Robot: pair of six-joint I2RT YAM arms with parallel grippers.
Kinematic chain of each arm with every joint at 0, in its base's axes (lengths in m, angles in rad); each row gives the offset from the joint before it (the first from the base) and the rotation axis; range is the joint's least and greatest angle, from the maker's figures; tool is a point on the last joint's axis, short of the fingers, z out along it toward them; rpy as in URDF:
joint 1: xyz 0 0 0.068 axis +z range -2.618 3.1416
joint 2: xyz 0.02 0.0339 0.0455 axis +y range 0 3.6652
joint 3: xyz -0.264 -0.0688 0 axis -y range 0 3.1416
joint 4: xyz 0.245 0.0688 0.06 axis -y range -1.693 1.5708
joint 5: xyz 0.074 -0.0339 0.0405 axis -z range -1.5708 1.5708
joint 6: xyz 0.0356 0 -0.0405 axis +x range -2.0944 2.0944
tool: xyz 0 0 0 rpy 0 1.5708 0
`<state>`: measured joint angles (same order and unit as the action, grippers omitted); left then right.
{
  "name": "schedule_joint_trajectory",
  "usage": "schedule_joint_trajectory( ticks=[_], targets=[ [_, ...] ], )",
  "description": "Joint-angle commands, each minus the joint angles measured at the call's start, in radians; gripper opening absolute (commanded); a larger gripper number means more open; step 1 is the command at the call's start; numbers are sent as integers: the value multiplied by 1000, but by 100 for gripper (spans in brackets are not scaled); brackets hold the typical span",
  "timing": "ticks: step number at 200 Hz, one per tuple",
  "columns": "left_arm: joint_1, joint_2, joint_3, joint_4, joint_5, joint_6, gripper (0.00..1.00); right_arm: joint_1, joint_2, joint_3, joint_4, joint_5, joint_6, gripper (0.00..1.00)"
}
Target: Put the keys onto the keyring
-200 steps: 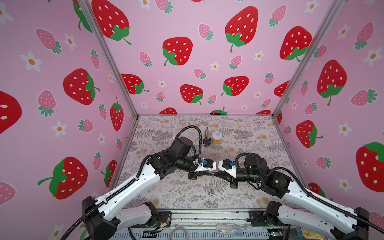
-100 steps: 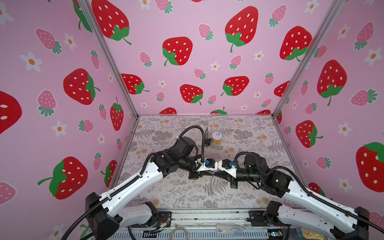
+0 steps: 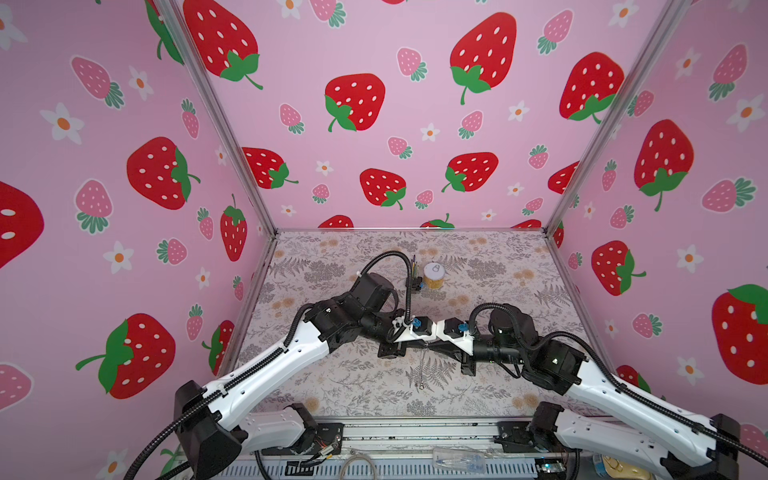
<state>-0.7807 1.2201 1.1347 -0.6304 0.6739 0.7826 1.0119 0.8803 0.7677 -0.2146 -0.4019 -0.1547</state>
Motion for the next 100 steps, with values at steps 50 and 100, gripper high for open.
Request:
schedule_joint_trajectory(
  ticks=[50,100],
  targets=[
    [57,-96,-122,355,219,-185,0,-3,-226,-92,94,208,-1,42],
    [76,-165,-251,741,258,-442,0,-4,-239,-145,159,188,39,47]
  ],
)
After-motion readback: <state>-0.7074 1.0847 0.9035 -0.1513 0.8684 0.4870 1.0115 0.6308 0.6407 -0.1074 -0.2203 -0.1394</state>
